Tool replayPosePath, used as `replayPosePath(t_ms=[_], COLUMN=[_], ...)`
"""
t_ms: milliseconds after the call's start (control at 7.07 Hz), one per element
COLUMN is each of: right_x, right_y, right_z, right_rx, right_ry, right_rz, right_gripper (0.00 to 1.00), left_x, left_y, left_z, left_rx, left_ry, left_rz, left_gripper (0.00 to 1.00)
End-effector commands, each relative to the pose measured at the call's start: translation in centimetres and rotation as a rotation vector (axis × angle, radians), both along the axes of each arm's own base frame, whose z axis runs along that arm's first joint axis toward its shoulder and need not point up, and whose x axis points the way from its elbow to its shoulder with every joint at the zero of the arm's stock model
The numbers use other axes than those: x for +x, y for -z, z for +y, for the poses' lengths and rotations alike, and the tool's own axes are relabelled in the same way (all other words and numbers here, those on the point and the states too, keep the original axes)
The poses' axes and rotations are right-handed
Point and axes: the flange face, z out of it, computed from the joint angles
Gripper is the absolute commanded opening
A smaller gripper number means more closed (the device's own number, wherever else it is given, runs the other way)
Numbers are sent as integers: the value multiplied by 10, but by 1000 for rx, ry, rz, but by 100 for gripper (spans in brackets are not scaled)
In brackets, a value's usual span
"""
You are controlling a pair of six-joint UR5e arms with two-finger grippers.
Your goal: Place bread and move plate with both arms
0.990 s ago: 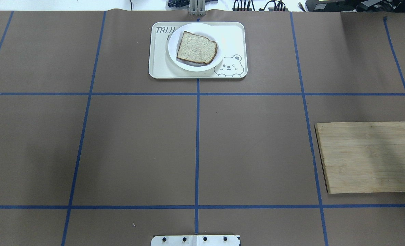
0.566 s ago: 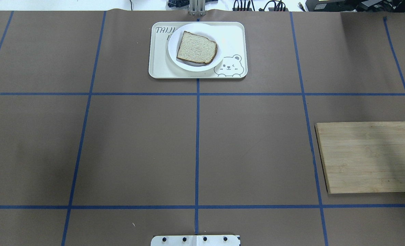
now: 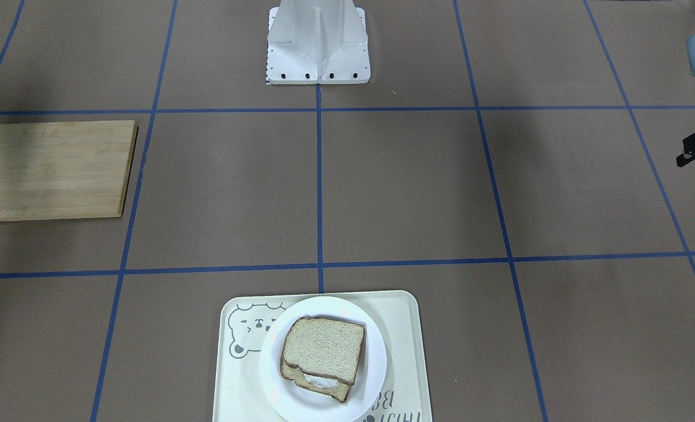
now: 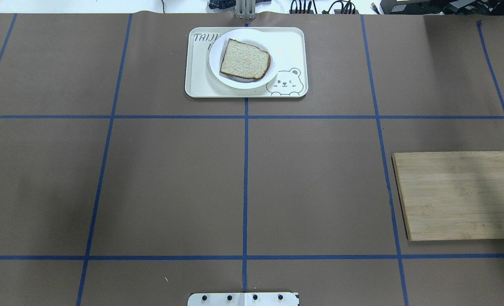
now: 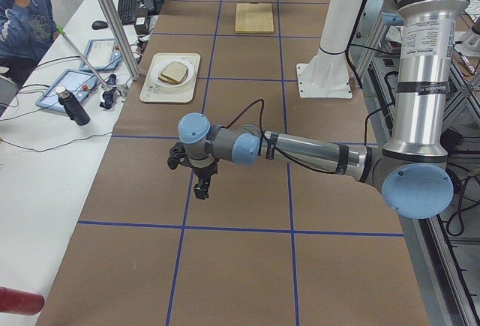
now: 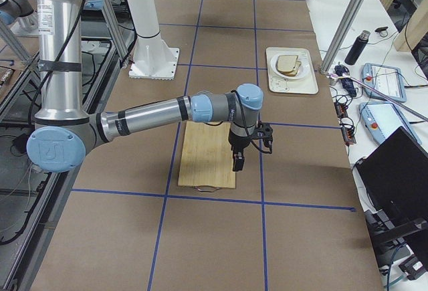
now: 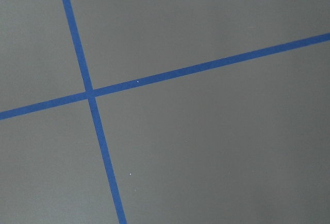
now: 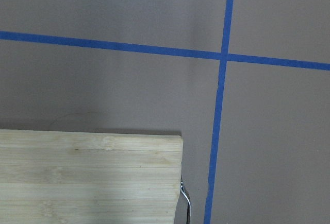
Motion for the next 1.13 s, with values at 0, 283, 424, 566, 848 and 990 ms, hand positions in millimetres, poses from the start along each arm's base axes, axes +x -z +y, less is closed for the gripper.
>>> replayPosePath(t_ms=[0,283,424,566,848,990], right_x=[-1,-1,-1,-1,-1,-2], right_y=[2,4,4,5,4,6], right_z=[3,2,2,1,2,2], right_rx=[-4,-5,-8,-4,-5,-7], right_ry=[-1,-8,-12,-11,-11,-9], right_rz=[-16,-15,-15,-14,-15,-30], right_gripper=[100,100,100,100,100,100], left_x=[1,2,2,1,2,2], left_y=[-4,6,1,1,-1,-1], left_z=[-1,-5,-4,-3,-3,-3], left_rx=[-36,-143,-133,-135,-138,-136], left_ry=[30,159,161,166,165,163], left_rz=[-2,5,10,11,12,12], left_gripper=[98,98,98,98,98,98])
